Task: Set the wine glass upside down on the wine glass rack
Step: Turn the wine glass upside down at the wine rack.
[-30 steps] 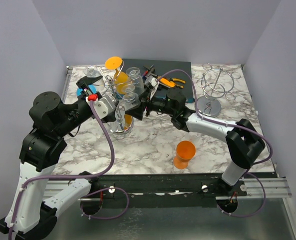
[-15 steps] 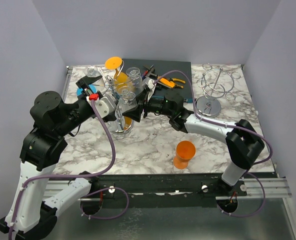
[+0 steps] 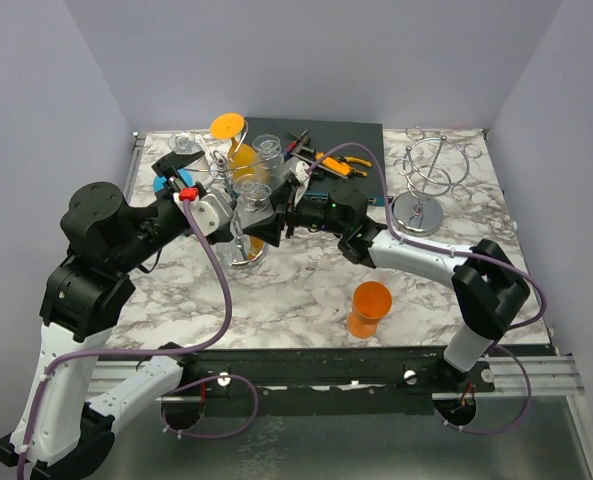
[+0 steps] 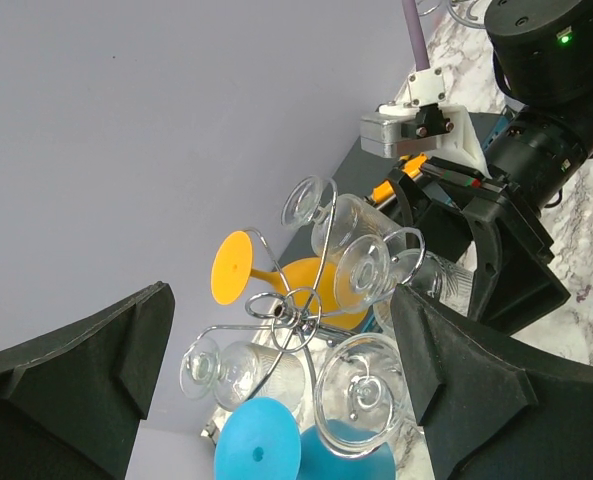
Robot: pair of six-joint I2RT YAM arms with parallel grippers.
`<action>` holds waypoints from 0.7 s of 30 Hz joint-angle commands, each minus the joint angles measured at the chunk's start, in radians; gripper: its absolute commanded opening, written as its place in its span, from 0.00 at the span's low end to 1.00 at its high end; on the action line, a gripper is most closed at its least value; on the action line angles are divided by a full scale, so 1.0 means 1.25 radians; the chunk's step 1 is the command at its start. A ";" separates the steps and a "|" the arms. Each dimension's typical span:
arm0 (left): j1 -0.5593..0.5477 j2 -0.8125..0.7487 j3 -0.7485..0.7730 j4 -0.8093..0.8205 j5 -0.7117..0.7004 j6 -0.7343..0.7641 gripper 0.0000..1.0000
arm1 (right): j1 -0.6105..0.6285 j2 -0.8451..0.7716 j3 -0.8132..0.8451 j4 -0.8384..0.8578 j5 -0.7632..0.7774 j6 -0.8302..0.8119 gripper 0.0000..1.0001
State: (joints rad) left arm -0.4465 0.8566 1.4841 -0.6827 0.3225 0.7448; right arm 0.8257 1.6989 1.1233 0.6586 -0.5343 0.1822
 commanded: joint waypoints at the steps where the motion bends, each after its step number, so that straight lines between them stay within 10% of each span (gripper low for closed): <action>1: -0.001 0.002 -0.006 -0.006 -0.019 0.002 0.98 | 0.007 -0.047 -0.015 0.102 -0.007 -0.016 0.34; 21: -0.001 0.002 -0.011 -0.006 -0.013 0.004 0.98 | 0.008 -0.073 -0.075 0.184 -0.062 -0.038 0.33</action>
State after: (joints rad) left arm -0.4465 0.8585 1.4788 -0.6827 0.3210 0.7460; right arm 0.8257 1.6527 1.0229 0.8120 -0.5735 0.1627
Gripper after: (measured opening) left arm 0.978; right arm 0.714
